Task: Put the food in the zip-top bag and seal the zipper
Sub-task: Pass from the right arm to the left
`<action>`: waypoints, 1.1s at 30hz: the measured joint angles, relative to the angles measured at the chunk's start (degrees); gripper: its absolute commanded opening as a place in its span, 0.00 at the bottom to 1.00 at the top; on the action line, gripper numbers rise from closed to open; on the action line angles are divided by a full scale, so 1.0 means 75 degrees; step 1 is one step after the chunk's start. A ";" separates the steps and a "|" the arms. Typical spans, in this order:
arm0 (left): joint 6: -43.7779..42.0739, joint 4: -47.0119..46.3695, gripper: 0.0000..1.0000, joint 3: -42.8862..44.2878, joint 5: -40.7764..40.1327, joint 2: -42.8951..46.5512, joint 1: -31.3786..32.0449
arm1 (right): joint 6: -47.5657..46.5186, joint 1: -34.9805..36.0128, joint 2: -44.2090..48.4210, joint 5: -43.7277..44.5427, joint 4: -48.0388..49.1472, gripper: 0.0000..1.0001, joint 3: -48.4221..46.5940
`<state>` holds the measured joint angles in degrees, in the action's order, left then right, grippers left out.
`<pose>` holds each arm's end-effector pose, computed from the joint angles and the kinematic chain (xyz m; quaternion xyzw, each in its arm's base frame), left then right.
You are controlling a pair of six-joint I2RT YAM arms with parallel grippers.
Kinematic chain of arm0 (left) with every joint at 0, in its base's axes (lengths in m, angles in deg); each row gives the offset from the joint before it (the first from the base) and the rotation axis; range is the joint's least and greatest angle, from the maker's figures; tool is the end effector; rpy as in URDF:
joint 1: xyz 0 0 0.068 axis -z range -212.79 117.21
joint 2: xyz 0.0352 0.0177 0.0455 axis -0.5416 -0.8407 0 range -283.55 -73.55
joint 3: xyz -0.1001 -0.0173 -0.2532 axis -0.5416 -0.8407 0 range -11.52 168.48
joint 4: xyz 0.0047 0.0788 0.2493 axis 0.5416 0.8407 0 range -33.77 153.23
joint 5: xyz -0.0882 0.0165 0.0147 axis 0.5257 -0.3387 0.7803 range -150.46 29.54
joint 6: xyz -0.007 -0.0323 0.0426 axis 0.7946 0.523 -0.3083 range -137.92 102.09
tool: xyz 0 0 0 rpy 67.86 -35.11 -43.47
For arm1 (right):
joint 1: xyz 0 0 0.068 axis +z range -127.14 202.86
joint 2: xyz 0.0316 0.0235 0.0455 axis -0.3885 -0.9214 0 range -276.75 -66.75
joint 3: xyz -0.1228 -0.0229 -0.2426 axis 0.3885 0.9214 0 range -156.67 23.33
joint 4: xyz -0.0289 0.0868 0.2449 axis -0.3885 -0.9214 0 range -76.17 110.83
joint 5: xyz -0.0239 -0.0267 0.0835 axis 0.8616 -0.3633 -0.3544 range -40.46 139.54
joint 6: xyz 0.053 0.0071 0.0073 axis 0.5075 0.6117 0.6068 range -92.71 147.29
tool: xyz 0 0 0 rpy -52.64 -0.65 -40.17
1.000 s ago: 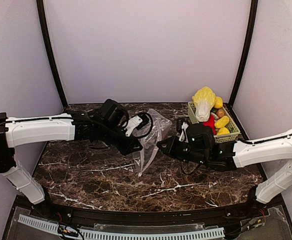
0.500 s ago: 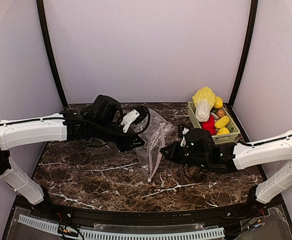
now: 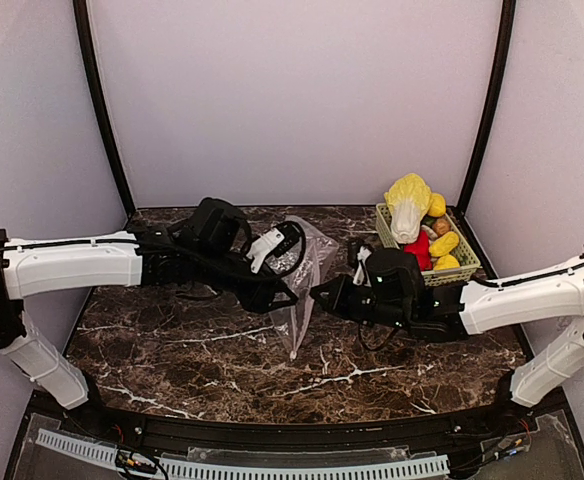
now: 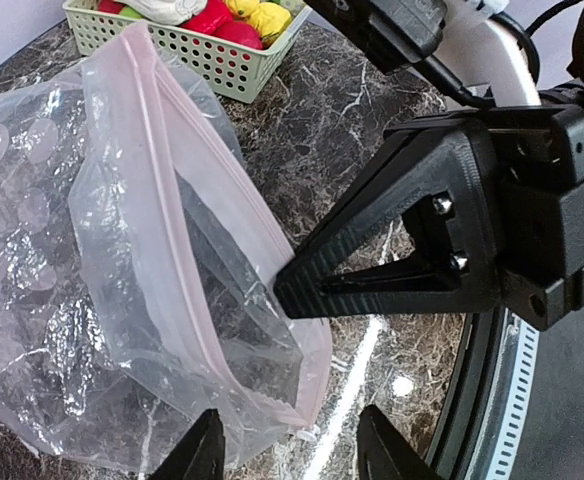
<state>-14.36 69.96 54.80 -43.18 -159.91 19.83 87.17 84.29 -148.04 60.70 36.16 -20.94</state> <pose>0.2004 -0.2796 0.2893 0.4265 0.7639 -0.3362 0.3485 0.1558 0.2716 0.2346 0.0435 0.8243 0.4476 0.3440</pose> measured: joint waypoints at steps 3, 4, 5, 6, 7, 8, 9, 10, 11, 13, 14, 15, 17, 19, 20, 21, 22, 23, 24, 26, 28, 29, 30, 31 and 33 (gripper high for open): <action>-0.0003 0.0015 0.35 0.0000 -0.0122 -0.0216 0.0000 | 0.0000 0.0003 -0.0152 -0.0114 0.0096 0.00 -0.0047; 0.0006 0.0020 0.32 0.0000 -0.0175 -0.0274 0.0000 | -0.0003 0.0009 -0.0201 -0.0134 0.0119 0.00 -0.0076; 0.0006 0.0029 0.31 0.0000 -0.0236 -0.0344 0.0000 | -0.0003 0.0015 -0.0268 -0.0154 0.0131 0.00 -0.0134; 0.0009 0.0047 0.28 0.0000 -0.0291 -0.0402 0.0000 | -0.0003 0.0026 -0.0321 -0.0175 0.0154 0.00 -0.0187; 0.0015 0.0073 0.27 0.0000 -0.0364 -0.0455 0.0000 | -0.0009 0.0050 -0.0364 -0.0181 0.0172 0.00 -0.0239; 0.0020 0.0111 0.23 0.0000 -0.0431 -0.0490 0.0000 | -0.0009 0.0052 -0.0396 -0.0189 0.0192 0.00 -0.0274; 0.0023 0.0152 0.21 0.0000 -0.0487 -0.0519 0.0000 | -0.0012 0.0058 -0.0420 -0.0210 0.0207 0.00 -0.0309; 0.0044 0.0184 0.17 0.0000 -0.0557 -0.0533 0.0000 | -0.0012 0.0064 -0.0434 -0.0236 0.0230 0.00 -0.0326; 0.0038 0.0207 0.15 0.0000 -0.0612 -0.0539 0.0000 | -0.0012 0.0067 -0.0449 -0.0256 0.0245 0.00 -0.0341; 0.0064 0.0233 0.09 0.0003 -0.0731 -0.0539 0.0000 | -0.0009 0.0073 -0.0460 -0.0268 0.0265 0.00 -0.0350; 0.0076 0.0242 0.05 0.0003 -0.0784 -0.0539 0.0000 | -0.0006 0.0079 -0.0460 -0.0277 0.0265 0.00 -0.0350; 0.0079 0.0254 0.02 0.0003 -0.0839 -0.0539 0.0000 | -0.0006 0.0082 -0.0460 -0.0277 0.0265 0.00 -0.0350; 0.0096 0.0277 0.01 0.0003 -0.0944 -0.0539 0.0000 | -0.0006 0.0087 -0.0460 -0.0277 0.0259 0.00 -0.0350; 0.0099 0.0294 0.01 0.0003 -0.1026 -0.0536 0.0000 | -0.0006 0.0087 -0.0460 -0.0271 0.0245 0.00 -0.0350; 0.0099 0.0297 0.01 0.0003 -0.1067 -0.0527 0.0000 | -0.0006 0.0087 -0.0460 -0.0265 0.0242 0.00 -0.0350; 0.0099 0.0297 0.01 0.0003 -0.1096 -0.0516 0.0000 | -0.0006 0.0087 -0.0460 -0.0256 0.0239 0.00 -0.0350; 0.0096 0.0300 0.01 0.0003 -0.1125 -0.0493 0.0000 | -0.0006 0.0087 -0.0460 -0.0248 0.0236 0.00 -0.0347; 0.0090 0.0303 0.01 0.0003 -0.1151 -0.0469 0.0000 | -0.0006 0.0087 -0.0460 -0.0233 0.0233 0.00 -0.0344; 0.0070 0.0315 0.01 0.0003 -0.1201 -0.0434 0.0000 | -0.0006 0.0087 -0.0460 -0.0192 0.0216 0.00 -0.0338; 0.0012 0.0385 0.01 0.0003 -0.1317 -0.0309 0.0003 | -0.0003 0.0087 -0.0460 -0.0090 0.0169 0.00 -0.0303; -0.0079 0.0417 0.01 0.0003 -0.1443 -0.0134 0.0000 | 0.0003 0.0079 -0.0460 0.0038 0.0128 0.00 -0.0198; -0.0122 0.0414 0.01 0.0003 -0.1483 -0.0038 0.0000 | 0.0026 0.0050 -0.0458 0.0085 0.0125 0.00 -0.0131; -0.0169 0.0414 0.01 0.0003 -0.1521 0.0070 0.0000 | 0.0041 0.0023 -0.0458 0.0125 0.0128 0.00 -0.0032; -0.0219 0.0414 0.01 0.0003 -0.1539 0.0178 0.0000 | 0.0058 -0.0003 -0.0452 0.0152 0.0125 0.00 0.0079; -0.0338 0.0408 0.01 0.0003 -0.1533 0.0382 0.0000 | 0.0070 -0.0099 -0.0449 0.0233 0.0076 0.00 0.0315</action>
<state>-16.90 73.02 54.83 -54.68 -157.05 19.83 87.69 83.55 -151.41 62.45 36.73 -18.58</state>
